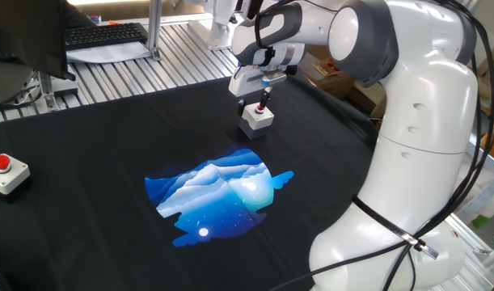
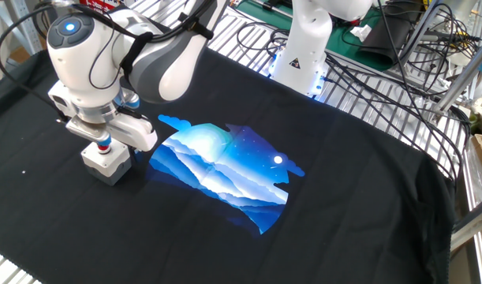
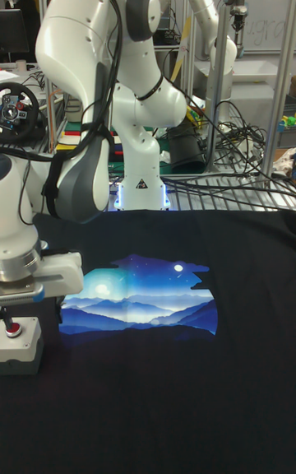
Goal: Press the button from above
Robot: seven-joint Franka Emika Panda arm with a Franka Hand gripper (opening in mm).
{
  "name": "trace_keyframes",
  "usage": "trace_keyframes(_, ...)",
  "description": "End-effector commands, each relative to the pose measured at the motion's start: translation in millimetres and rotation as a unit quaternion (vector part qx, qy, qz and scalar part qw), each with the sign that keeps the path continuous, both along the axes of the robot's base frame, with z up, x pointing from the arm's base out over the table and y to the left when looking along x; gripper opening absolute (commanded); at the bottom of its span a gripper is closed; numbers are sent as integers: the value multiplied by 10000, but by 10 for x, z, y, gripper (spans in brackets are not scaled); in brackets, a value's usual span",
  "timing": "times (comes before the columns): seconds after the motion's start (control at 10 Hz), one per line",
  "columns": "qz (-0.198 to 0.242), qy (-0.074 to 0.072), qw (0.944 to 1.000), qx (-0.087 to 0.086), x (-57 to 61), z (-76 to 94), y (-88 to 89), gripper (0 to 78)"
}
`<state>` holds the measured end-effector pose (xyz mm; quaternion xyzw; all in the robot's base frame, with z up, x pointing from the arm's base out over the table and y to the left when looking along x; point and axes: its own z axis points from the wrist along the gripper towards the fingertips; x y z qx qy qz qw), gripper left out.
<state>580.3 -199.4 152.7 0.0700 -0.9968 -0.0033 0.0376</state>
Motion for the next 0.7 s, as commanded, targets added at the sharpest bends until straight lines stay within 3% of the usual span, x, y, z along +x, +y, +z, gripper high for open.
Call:
trace_keyframes(0.1, -21, -42, 10000, -9, -43, -15, 18, 774)
trace_keyframes(0.7, -16, -106, 9999, 14, -32, -8, 12, 774)
